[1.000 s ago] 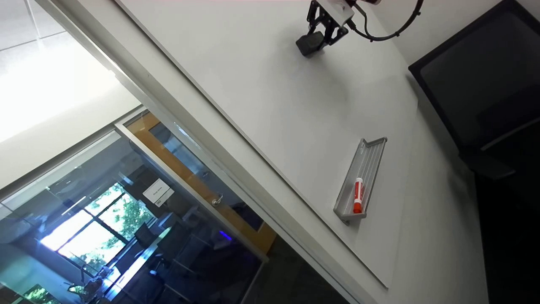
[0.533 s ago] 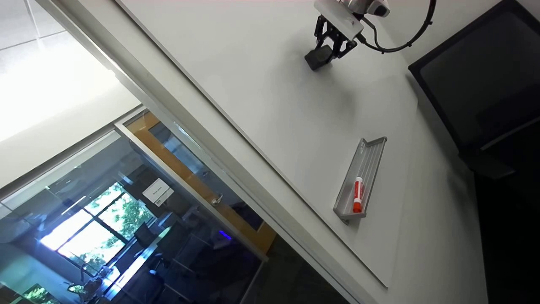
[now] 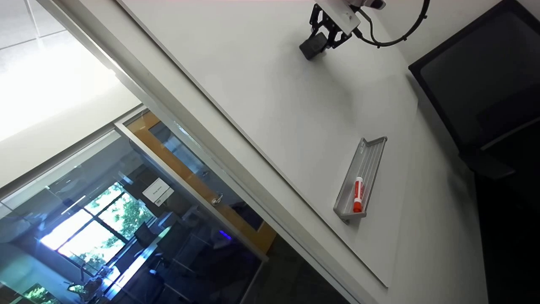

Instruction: Pick up the eraser and wipe the writing on the board

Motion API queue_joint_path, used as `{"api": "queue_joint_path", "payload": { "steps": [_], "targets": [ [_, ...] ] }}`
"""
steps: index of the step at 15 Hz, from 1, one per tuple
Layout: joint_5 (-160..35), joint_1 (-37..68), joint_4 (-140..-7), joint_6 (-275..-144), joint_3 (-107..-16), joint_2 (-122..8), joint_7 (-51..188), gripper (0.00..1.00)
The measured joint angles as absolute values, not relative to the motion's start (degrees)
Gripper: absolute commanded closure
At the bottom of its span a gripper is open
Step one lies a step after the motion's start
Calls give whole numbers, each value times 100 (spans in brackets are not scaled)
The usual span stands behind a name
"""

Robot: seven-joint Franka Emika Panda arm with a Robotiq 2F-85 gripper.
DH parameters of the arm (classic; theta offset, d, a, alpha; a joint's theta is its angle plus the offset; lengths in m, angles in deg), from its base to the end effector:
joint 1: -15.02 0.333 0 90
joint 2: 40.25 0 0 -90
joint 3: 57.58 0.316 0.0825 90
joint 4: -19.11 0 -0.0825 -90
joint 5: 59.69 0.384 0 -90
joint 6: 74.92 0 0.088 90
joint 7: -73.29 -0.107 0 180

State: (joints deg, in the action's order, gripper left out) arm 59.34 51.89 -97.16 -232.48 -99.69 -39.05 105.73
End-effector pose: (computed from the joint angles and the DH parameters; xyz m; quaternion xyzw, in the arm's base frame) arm 0.5654 -0.0895 0.4851 -0.6032 0.4982 -0.3613 0.5073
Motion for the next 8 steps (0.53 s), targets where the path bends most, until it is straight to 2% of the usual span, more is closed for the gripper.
{"api": "queue_joint_path", "payload": {
  "steps": [4, 8],
  "targets": [
    [4532, 5288, -9851, -23482, -9800, -3477, 9793, 71],
    [2607, 4050, -10644, -23833, -8101, -3014, 8465, 71]
  ]
}}
